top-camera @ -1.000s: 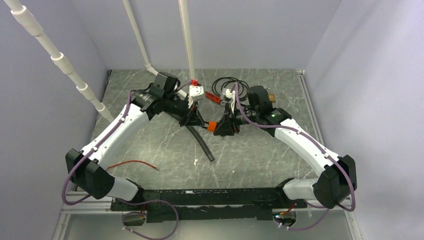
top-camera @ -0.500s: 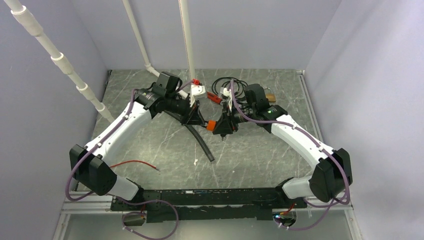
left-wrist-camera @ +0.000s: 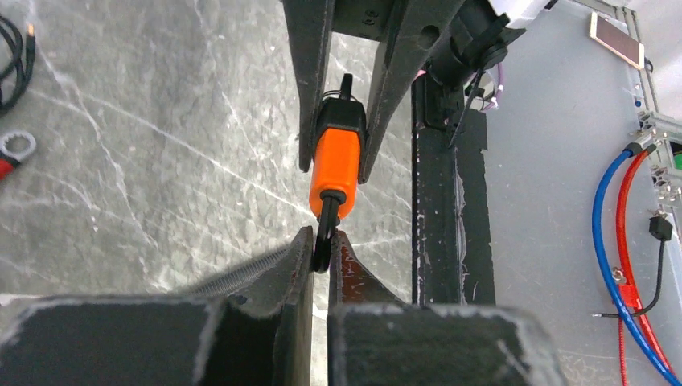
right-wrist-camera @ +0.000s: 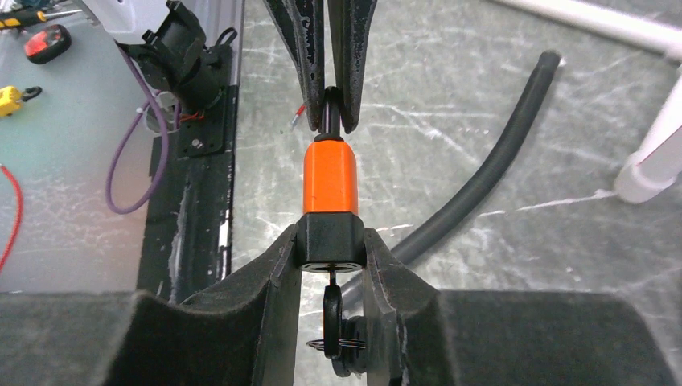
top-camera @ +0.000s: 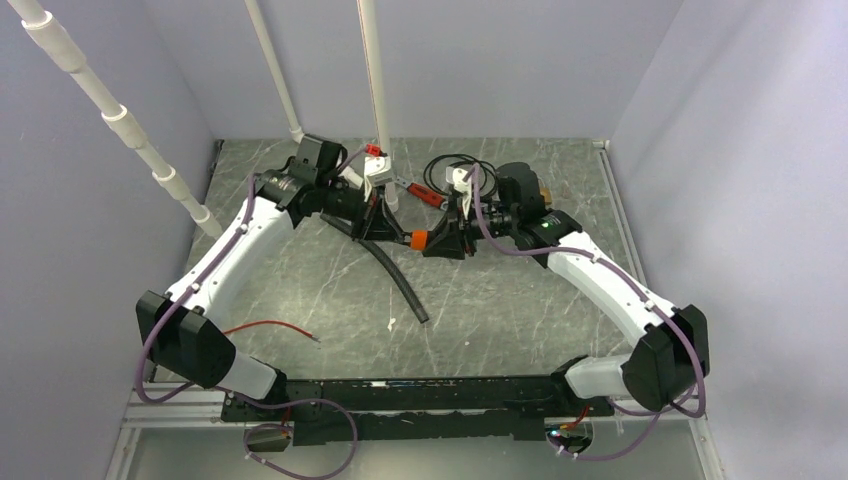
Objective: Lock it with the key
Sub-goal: Lock the lock.
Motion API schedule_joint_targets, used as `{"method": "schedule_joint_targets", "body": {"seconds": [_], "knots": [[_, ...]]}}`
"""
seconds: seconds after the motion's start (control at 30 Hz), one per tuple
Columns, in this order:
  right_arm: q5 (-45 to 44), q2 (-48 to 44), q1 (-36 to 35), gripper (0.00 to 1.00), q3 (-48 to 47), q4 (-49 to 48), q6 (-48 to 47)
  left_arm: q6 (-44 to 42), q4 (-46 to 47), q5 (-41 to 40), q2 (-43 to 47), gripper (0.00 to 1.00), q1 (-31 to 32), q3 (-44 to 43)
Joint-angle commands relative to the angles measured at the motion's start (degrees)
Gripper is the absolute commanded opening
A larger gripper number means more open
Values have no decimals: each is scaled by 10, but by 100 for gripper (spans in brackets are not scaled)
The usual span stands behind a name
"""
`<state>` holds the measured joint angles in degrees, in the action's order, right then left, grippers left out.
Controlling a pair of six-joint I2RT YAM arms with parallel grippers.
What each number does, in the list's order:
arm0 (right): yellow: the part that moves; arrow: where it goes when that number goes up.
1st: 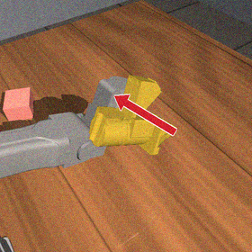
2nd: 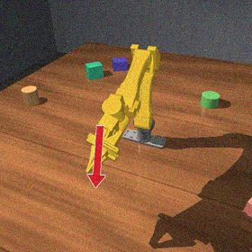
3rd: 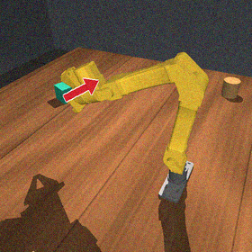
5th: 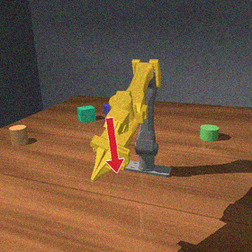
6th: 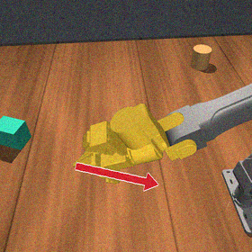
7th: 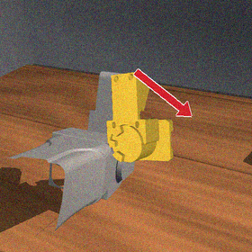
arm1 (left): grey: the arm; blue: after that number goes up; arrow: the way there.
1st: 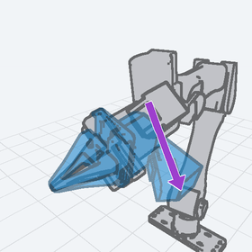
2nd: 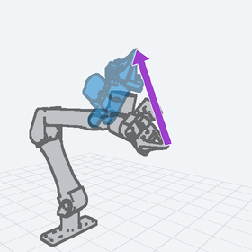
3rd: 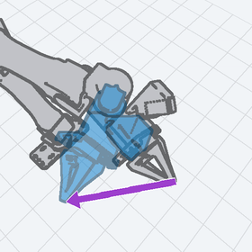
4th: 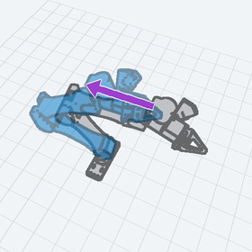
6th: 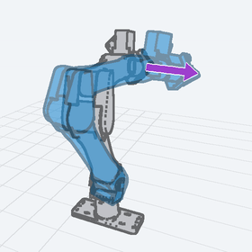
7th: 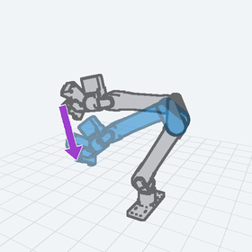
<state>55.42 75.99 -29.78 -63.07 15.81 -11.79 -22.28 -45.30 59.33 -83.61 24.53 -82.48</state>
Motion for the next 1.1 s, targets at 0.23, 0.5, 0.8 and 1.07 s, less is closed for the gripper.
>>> {"method": "schedule_joint_targets", "body": {"seconds": [0.23,0.5,0.8,1.07], "knots": [[15,-30,23,45,-30,-5,-49,0,1,35,28,0,-16,-38],[15,-46,46,72,-22,17,-48,-18,-15,26,38,0,-17,-34],[31,-32,39,73,-1,-26,-4,-23,-17,44,38,0,-16,-35],[19,13,-27,80,-10,-94,22,-14,-5,62,39,0,-16,-30]]}}
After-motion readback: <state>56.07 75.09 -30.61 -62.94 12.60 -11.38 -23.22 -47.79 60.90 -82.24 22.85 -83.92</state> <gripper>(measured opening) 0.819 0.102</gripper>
